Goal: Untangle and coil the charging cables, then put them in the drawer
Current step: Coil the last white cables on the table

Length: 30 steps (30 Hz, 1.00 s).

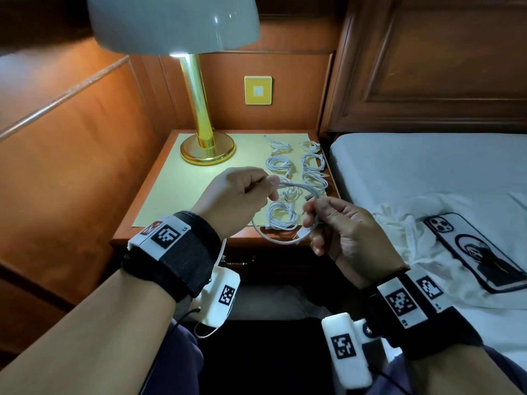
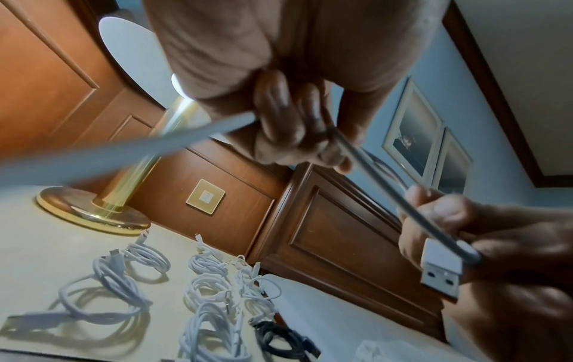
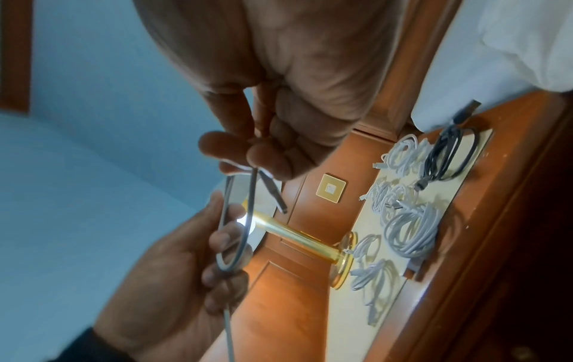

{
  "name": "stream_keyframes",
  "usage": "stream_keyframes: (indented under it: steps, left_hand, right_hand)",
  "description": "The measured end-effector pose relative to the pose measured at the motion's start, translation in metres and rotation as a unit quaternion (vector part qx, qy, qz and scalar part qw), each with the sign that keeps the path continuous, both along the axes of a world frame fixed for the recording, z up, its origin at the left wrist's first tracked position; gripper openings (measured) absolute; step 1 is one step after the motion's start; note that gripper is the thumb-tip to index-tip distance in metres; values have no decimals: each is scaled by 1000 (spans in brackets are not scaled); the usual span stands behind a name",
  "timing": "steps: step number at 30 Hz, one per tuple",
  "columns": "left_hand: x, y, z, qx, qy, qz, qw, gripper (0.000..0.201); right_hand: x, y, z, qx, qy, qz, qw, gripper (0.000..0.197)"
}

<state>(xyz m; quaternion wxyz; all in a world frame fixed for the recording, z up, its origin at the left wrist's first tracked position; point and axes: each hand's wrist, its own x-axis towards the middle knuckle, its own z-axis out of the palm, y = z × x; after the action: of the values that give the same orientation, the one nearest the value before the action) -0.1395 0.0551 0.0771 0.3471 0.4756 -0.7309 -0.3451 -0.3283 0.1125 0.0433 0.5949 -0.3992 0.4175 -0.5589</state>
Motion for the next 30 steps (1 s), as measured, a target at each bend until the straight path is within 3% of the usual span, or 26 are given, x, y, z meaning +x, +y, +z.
stream_keyframes:
  steps: [5,13,17,22,30]
  left_hand:
    - [1,-1,2,37,53,-35,997,30]
    - [5,-5,-2,-31,78,18,996,31]
    - [3,-7,-2,-26,86,20,996,32]
    - [2,-6,-5,-75,14,4,997,29]
    - [4,-8,-7,-95,1,-34,995,26]
  right_hand:
    - [-5,1,7,15,-59,-2,998,21]
    - [1,5,3,23,-34,48,998,29]
    - [3,4,-2,-6,55,11,998,26]
    - [-1,1,-9,-3,204,-16,979,9]
    - [3,4,2,31,23,65,997,21]
